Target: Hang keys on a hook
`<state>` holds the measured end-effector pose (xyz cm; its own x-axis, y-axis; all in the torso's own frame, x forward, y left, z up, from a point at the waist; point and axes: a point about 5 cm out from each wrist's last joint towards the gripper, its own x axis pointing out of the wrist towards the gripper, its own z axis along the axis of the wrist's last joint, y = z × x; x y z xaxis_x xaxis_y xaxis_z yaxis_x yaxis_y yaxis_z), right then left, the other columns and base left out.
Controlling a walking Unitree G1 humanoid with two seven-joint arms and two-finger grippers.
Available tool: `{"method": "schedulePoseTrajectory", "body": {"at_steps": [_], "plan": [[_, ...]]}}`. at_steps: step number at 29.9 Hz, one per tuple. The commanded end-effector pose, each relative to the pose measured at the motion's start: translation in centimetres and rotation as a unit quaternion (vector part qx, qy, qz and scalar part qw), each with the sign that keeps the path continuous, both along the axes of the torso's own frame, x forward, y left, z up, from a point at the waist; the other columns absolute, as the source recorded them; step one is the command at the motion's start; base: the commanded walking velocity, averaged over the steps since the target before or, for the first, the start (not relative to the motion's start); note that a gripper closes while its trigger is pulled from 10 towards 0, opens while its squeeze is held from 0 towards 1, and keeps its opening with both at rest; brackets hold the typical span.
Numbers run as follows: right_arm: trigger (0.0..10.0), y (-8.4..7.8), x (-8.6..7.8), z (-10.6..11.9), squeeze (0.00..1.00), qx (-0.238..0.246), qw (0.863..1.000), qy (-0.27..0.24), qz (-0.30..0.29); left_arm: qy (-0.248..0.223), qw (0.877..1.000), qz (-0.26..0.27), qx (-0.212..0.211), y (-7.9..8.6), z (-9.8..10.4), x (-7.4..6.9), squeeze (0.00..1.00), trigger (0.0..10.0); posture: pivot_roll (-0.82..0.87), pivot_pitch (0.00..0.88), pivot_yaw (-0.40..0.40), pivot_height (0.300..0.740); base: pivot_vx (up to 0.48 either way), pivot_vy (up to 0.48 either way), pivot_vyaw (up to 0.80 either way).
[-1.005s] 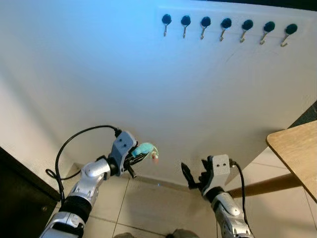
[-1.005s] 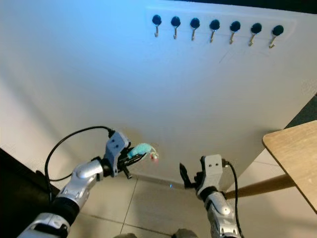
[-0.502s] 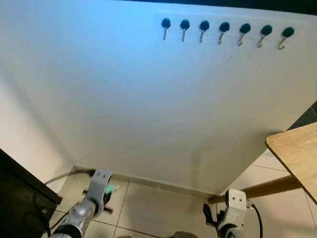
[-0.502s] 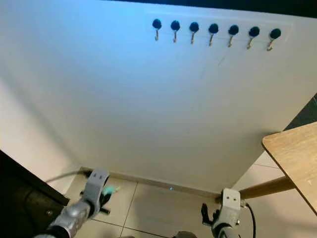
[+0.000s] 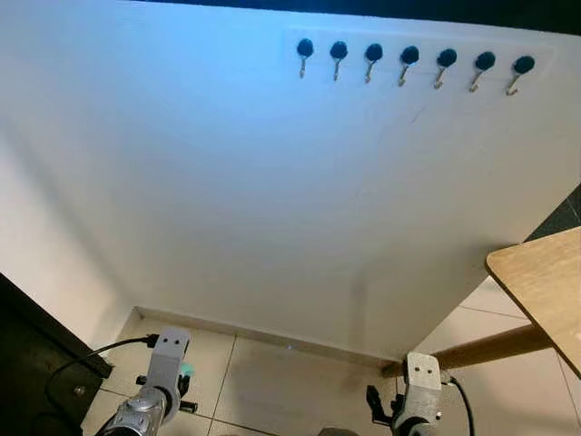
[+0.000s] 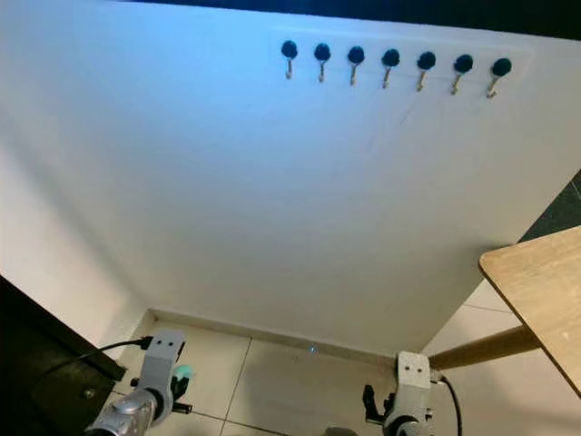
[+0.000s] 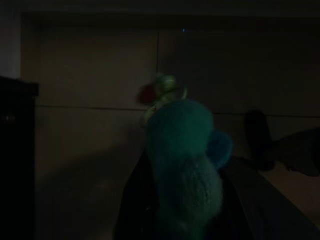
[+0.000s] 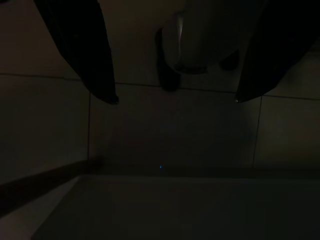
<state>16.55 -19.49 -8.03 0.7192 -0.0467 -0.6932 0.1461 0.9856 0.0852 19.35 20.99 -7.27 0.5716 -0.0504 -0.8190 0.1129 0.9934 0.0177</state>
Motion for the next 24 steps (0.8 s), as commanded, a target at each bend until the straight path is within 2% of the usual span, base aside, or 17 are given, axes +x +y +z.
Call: {"method": "schedulePoseTrajectory", "body": {"at_steps": [1, 2, 3, 4, 5, 6, 8, 17, 24], "plan": [[10.0, 0.5, 0.3, 0.1, 0.0, -0.01, 0.999, -0.002, 0.05, 0.003, 1.0, 0.022, -0.005, -0.4, -0.4, -0.5, 0.0, 10.0, 0.04, 0.032, -0.024, 0.74, 0.0, 0.0, 0.0], [10.0, 0.5, 0.3, 0.1, 0.0, -0.01, 0.999, -0.002, 0.05, 0.003, 1.0, 0.022, -0.005, -0.4, -0.4, -0.5, 0.0, 10.0, 0.04, 0.032, -0.024, 0.74, 0.0, 0.0, 0.0], [10.0, 1.1, 0.7, 0.2, 0.0, -0.015, 0.996, -0.004, 0.092, -0.002, 1.0, 0.029, -0.003, -0.3, -0.4, -0.5, 0.0, 10.0, 0.04, 0.031, -0.031, 0.74, 0.0, 0.0, 0.0], [10.0, 1.1, 0.7, 0.2, 0.0, -0.015, 0.996, -0.004, 0.092, -0.002, 1.0, 0.029, -0.003, -0.3, -0.4, -0.5, 0.0, 10.0, 0.04, 0.031, -0.031, 0.74, 0.0, 0.0, 0.0], [10.0, 1.6, 1.0, 0.2, 0.0, -0.023, 0.992, -0.003, 0.126, -0.003, 0.999, 0.035, 0.002, -0.3, -0.5, -0.6, 0.0, 10.0, 0.04, 0.032, -0.033, 0.74, 0.0, 0.0, 0.0], [10.0, 1.6, 1.0, 0.2, 0.0, -0.023, 0.992, -0.003, 0.126, -0.003, 0.999, 0.035, 0.002, -0.3, -0.5, -0.6, 0.0, 10.0, 0.04, 0.032, -0.033, 0.74, 0.0, 0.0, 0.0], [10.0, 2.4, 1.3, 0.3, 0.0, -0.037, 0.985, -0.005, 0.169, 0.001, 0.999, 0.039, 0.006, -0.3, -0.6, -0.8, 0.0, 10.0, 0.05, 0.034, -0.036, 0.74, 0.0, 0.0, 0.0], [10.0, 2.6, 1.1, 0.1, 0.0, -0.039, 0.983, -0.002, 0.181, 0.006, 0.999, 0.038, 0.008, -0.5, -0.8, -1.0, 0.0, 10.0, 0.05, 0.037, -0.032, 0.74, 0.0, 0.0, 0.0], [10.0, 2.0, -0.3, -0.5, 0.0, -0.041, 0.986, 0.024, 0.159, 0.001, 0.999, 0.034, 0.003, -1.0, -0.9, -1.1, 0.0, 10.0, 0.04, 0.042, -0.036, 0.74, 0.0, 0.0, 0.0]]}}
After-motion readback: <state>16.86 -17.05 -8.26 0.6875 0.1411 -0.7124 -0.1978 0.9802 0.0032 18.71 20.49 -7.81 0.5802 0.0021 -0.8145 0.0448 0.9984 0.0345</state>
